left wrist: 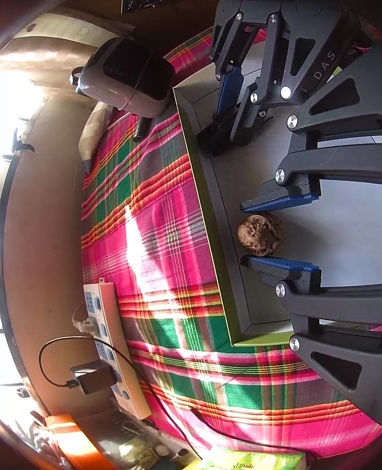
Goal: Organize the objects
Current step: 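Carry the black cylinder and walnut with both tools over the green box, then open right tool to drop the cylinder while left tool releases the walnut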
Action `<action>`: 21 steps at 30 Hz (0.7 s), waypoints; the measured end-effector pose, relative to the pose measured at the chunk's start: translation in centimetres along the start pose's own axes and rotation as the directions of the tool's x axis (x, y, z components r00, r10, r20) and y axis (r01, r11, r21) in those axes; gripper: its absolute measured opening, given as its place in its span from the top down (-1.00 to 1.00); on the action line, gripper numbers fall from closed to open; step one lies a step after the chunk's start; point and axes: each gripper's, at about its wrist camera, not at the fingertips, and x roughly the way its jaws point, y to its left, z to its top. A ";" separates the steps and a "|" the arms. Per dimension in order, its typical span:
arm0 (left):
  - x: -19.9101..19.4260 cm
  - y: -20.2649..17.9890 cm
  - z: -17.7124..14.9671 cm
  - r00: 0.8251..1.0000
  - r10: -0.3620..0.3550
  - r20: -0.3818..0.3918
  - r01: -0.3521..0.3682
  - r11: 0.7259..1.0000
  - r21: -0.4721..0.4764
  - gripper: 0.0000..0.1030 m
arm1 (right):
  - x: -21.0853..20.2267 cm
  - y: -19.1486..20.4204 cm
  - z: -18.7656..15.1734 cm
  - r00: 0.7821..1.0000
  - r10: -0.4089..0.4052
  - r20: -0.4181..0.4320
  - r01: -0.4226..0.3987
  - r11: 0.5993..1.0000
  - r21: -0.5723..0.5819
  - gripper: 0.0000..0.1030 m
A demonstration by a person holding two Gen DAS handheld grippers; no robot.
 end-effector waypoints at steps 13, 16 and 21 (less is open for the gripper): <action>-1.4 0.4 -0.3 1.000 0.005 0.013 -0.004 1.000 -0.014 0.23 | -1.0 0.3 -0.2 0.999 -0.019 0.031 0.018 1.000 0.012 0.12; -2.3 0.4 -0.6 1.000 0.000 0.024 0.000 1.000 -0.006 0.22 | -1.4 0.2 -0.4 0.999 -0.022 0.037 0.021 1.000 0.021 0.12; -3.8 0.2 -1.6 0.999 0.001 0.039 -0.001 1.000 0.001 0.20 | -2.6 0.0 -1.0 0.998 -0.019 0.056 0.016 0.999 0.042 0.12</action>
